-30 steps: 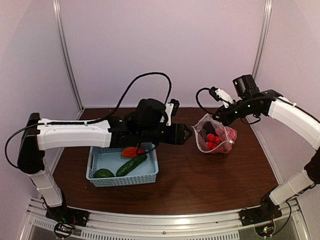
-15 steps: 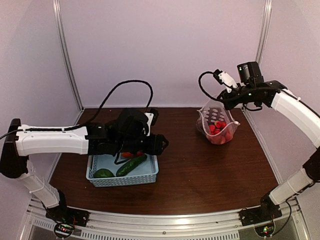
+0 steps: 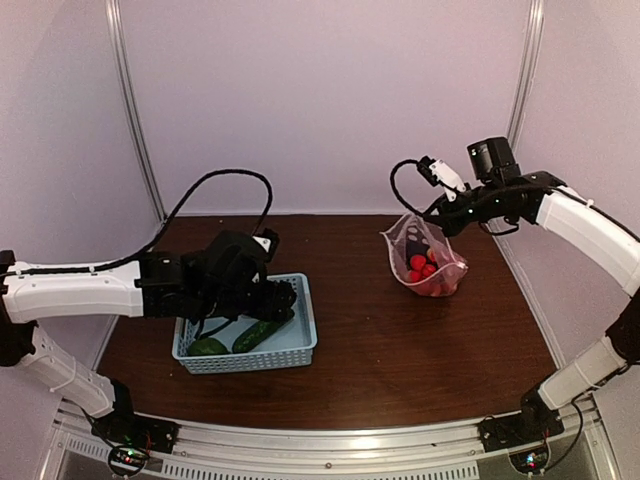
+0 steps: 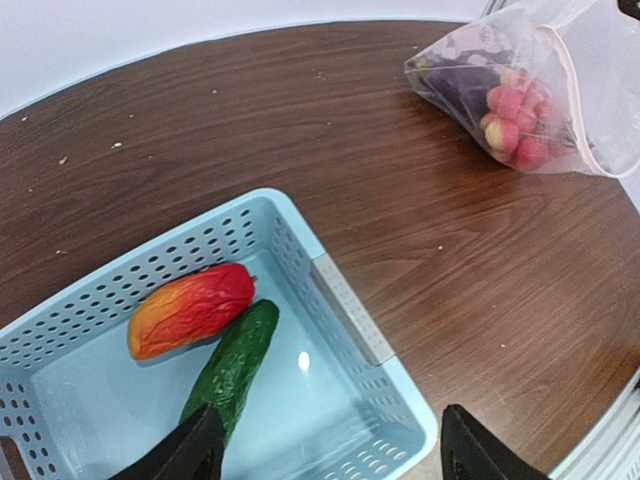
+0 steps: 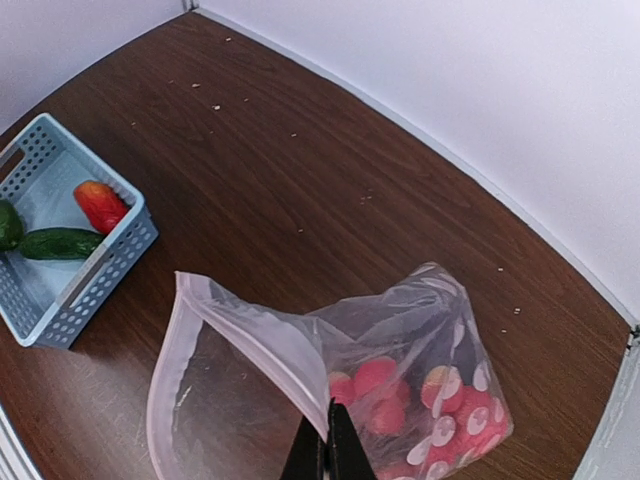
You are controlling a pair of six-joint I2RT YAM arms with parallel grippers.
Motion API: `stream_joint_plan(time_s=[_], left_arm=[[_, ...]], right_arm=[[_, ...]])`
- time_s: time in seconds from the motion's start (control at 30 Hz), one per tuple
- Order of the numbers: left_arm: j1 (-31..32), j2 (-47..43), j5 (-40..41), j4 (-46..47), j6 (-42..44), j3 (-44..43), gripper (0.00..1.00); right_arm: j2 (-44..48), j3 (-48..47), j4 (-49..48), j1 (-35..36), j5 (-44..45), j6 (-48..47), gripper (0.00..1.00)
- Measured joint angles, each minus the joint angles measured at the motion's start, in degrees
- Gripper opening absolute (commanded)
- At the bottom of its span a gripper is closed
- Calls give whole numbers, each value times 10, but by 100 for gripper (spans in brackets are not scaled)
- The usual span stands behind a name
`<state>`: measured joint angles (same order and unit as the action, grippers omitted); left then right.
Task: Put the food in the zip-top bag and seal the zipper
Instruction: Pick up the fake vegetable from the bin.
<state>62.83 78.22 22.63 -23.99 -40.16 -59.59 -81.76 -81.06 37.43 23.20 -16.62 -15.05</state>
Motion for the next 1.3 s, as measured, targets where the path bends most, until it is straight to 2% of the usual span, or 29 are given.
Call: stream_joint_plan(time_s=[0.3, 0.53, 0.7, 0.9, 1.03, 1.3], left_arm=[[-29, -2, 21, -73, -5, 11, 77], [-29, 10, 21, -108, -9, 2, 77], [-34, 42, 12, -119, -9, -12, 81], [-61, 73, -25, -132, -2, -12, 82], [-84, 82, -61, -133, 16, -5, 74], [-139, 106, -155, -125, 117, -2, 68]], right_arm=[[8, 124, -36, 90, -54, -13, 0], [16, 171, -63, 101, -56, -24, 0], [38, 204, -87, 106, -57, -27, 0], [46, 229, -112, 106, -57, -26, 0], [47, 236, -125, 106, -57, -26, 0], [47, 237, -129, 106, -57, -26, 0]])
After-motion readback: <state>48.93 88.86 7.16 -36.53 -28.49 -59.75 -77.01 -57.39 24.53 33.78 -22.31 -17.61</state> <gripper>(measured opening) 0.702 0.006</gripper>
